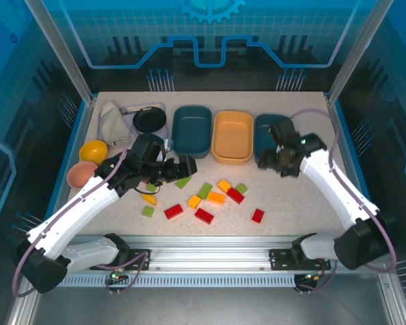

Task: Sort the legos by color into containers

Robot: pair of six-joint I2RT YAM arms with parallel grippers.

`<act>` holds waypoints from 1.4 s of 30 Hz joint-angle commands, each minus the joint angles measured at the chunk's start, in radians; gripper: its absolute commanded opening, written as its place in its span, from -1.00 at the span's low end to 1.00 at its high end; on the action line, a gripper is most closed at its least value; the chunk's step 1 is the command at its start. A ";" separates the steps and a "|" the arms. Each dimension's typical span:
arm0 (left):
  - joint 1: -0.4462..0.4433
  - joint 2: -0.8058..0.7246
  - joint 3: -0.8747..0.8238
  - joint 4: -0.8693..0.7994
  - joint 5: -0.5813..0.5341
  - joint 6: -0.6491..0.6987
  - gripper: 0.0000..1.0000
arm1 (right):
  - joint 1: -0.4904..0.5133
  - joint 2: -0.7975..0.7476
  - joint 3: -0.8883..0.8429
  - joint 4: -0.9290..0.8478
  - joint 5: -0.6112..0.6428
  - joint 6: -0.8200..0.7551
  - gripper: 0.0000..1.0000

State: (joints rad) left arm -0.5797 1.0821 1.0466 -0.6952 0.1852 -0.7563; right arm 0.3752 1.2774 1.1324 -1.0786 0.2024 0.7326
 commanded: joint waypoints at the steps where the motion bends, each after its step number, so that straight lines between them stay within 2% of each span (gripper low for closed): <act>1: -0.008 -0.062 -0.090 0.039 0.094 0.018 0.95 | 0.060 -0.049 -0.189 -0.031 -0.111 0.236 0.63; 4: -0.011 -0.105 -0.162 0.037 0.112 0.006 0.95 | 0.120 -0.047 -0.298 0.044 -0.173 0.286 0.67; 9: -0.014 -0.132 -0.204 0.030 0.116 0.003 0.95 | 0.199 0.050 -0.327 0.135 -0.193 0.327 0.66; 17: -0.015 -0.171 -0.220 0.010 0.093 -0.021 0.95 | 0.230 0.154 -0.394 0.256 -0.213 0.400 0.41; 22: -0.014 -0.193 -0.225 -0.004 0.078 -0.033 0.94 | 0.229 0.198 -0.405 0.293 -0.212 0.399 0.10; 28: -0.015 -0.208 -0.210 -0.018 0.052 -0.046 0.93 | 0.229 0.214 -0.399 0.312 -0.189 0.397 -0.49; 32: -0.015 -0.185 -0.166 -0.013 0.043 -0.053 0.92 | 0.229 0.147 -0.279 0.191 -0.089 0.339 -0.62; 34: -0.014 -0.155 -0.125 -0.001 0.044 -0.055 0.92 | 0.208 0.123 -0.178 0.123 -0.032 0.284 -0.63; 37: -0.013 -0.086 -0.039 0.031 0.040 -0.054 0.92 | 0.106 0.133 -0.016 0.068 0.001 0.164 -0.63; 42: 0.006 0.090 0.106 0.040 0.035 -0.054 0.91 | -0.109 0.305 0.227 0.095 -0.040 -0.015 -0.63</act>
State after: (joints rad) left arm -0.5850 1.1065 1.0920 -0.6724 0.2359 -0.7959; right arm 0.3485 1.4830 1.2861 -0.9436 0.1467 0.8551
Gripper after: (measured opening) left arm 0.958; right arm 0.293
